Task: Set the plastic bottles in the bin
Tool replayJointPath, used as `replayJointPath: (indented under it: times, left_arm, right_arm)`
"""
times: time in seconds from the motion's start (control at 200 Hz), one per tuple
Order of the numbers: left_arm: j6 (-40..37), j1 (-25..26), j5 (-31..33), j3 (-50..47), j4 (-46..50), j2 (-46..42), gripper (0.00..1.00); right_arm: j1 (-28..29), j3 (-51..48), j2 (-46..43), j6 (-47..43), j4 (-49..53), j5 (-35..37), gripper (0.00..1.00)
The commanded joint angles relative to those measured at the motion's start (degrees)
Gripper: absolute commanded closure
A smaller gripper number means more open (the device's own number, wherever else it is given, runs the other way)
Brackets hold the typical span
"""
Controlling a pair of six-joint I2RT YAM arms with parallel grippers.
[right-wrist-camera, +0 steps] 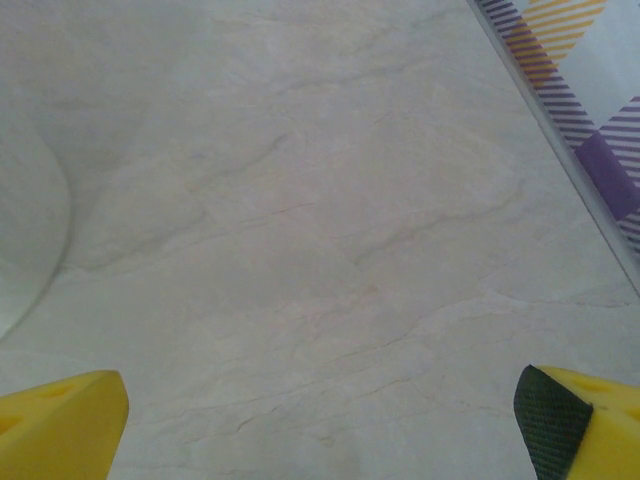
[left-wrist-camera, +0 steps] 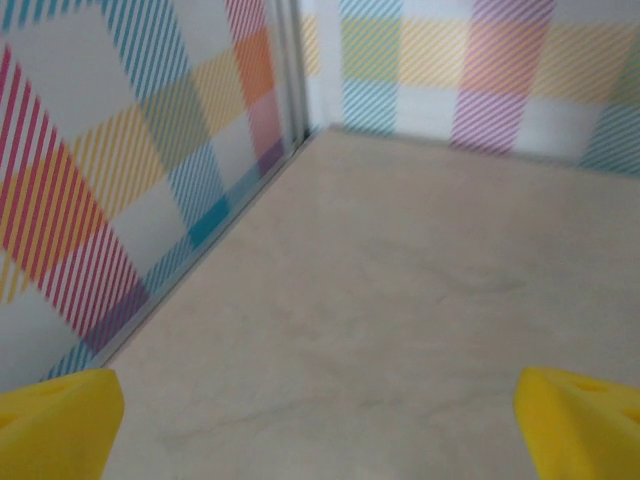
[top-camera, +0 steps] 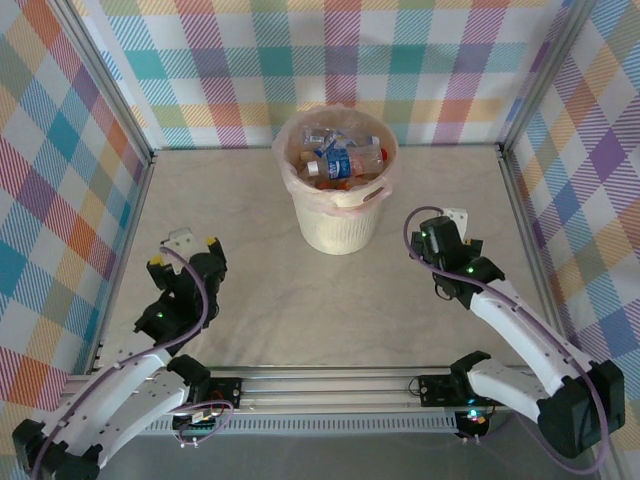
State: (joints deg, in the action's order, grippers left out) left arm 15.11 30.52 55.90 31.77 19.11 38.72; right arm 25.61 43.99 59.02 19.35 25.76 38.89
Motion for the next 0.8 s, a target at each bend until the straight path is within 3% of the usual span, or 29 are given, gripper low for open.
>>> replayJointPath:
  times: [0.0,0.205,0.445,0.795]
  left_arm:
    - [2.73,-5.41,-4.27,-5.89,-10.10,-0.64,0.00]
    - [-1.25,-14.00,-13.05,-15.02,-24.96,-0.83,0.00]
    - [-7.17,-19.86,-21.78,-19.34,-39.75,6.34,0.00]
    - [-12.28,-22.35,-30.71,-17.39,-54.67,24.83,0.00]
  right_arm:
    - [-2.30,-2.20,2.24,-6.46,-11.32,1.36,0.00]
    - [-5.94,-7.23,7.52,-12.71,-23.98,-2.43,0.00]
    - [-9.78,-13.00,9.96,-15.88,-39.67,-10.44,0.00]
    - [-13.83,-15.59,16.77,-17.58,-52.44,-19.47,0.00]
